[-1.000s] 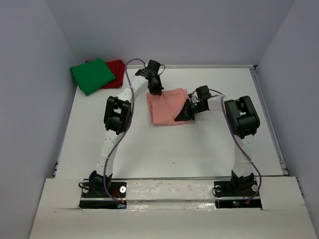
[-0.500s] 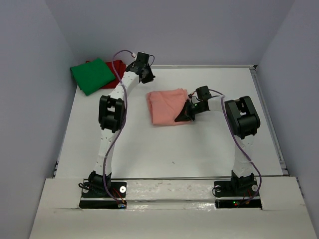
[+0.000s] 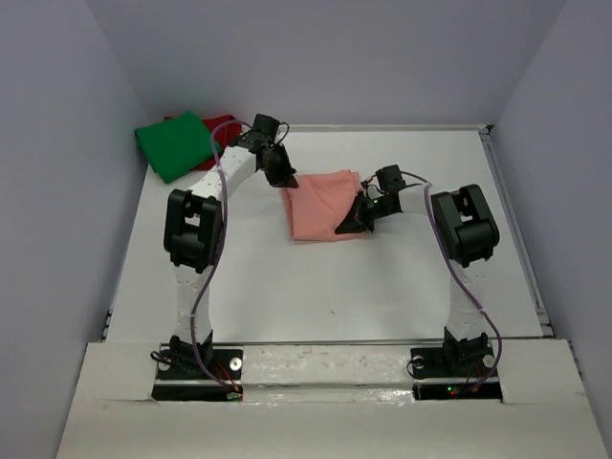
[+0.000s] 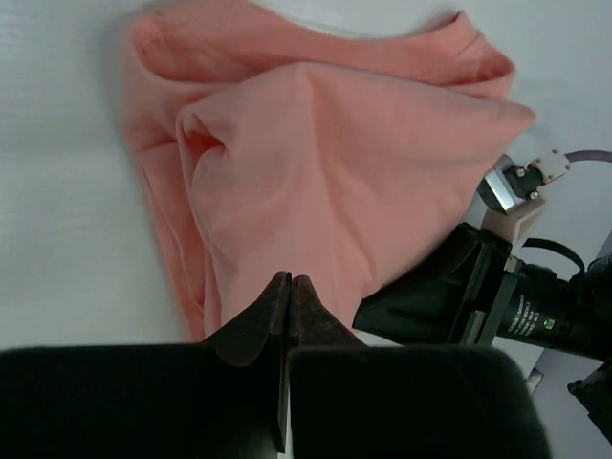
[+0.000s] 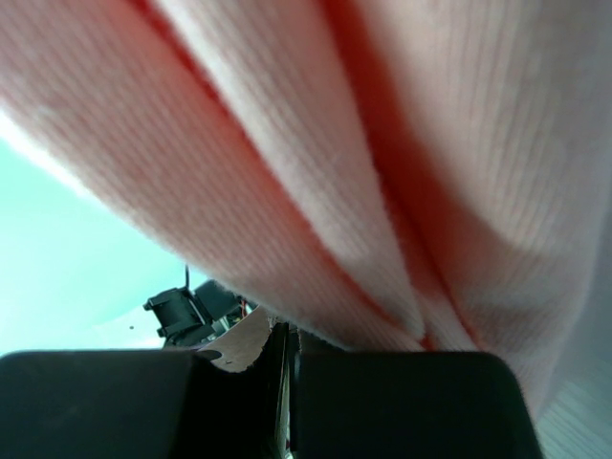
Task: Fold and stack the t-shirts
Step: Put the neatly folded tshirt into the corner of the board with the left arm
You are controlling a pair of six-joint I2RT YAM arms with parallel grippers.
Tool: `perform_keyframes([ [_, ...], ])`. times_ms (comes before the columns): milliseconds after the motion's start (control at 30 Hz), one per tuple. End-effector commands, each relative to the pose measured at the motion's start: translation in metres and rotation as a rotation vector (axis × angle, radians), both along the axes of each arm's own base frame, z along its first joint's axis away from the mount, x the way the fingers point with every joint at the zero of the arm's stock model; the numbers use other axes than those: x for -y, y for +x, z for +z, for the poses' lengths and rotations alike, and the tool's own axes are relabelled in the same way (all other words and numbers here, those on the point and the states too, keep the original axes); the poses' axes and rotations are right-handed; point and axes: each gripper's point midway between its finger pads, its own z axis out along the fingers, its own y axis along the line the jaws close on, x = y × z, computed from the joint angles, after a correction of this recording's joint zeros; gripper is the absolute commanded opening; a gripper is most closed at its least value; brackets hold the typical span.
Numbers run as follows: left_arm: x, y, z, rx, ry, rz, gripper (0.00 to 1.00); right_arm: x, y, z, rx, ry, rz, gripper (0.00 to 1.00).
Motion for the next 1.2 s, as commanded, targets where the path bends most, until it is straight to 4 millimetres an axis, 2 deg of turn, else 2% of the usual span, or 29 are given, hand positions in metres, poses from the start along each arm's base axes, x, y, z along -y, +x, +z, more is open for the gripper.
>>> perform_keyframes([
  [0, 0.008, -0.024, 0.018, -0.015, -0.083, -0.044, 0.26, 0.006, -0.009, -0.015, -0.016, -0.061, 0.002, 0.0],
  [33, 0.007, -0.025, 0.018, -0.016, -0.086, -0.044, 0.34, 0.005, -0.008, -0.014, -0.012, -0.06, 0.003, 0.0],
  [67, 0.005, -0.027, 0.014, -0.016, -0.09, -0.038, 0.47, 0.005, -0.008, -0.015, -0.014, -0.061, 0.003, 0.0],
  [100, 0.004, -0.027, 0.013, -0.009, -0.094, -0.038, 0.55, 0.005, -0.008, -0.014, -0.014, -0.061, 0.003, 0.0],
  [200, 0.002, -0.025, 0.007, 0.005, -0.117, -0.022, 0.66, 0.005, -0.006, -0.013, -0.01, -0.057, 0.003, 0.0],
  [367, -0.022, -0.016, -0.003, 0.029, -0.011, 0.076, 0.68, 0.005, -0.008, -0.013, -0.011, -0.058, 0.003, 0.0],
  [500, -0.026, -0.014, -0.013, 0.018, 0.012, 0.089, 0.68, 0.005, -0.009, -0.013, -0.01, -0.057, 0.005, 0.0],
  [967, -0.018, 0.004, -0.045, 0.016, 0.001, 0.084, 0.68, 0.006, -0.01, -0.014, -0.011, -0.056, 0.01, 0.0],
  [1167, -0.016, 0.014, -0.072, -0.018, 0.018, 0.1, 0.68, 0.006, -0.011, -0.015, -0.014, -0.057, 0.009, 0.0],
])
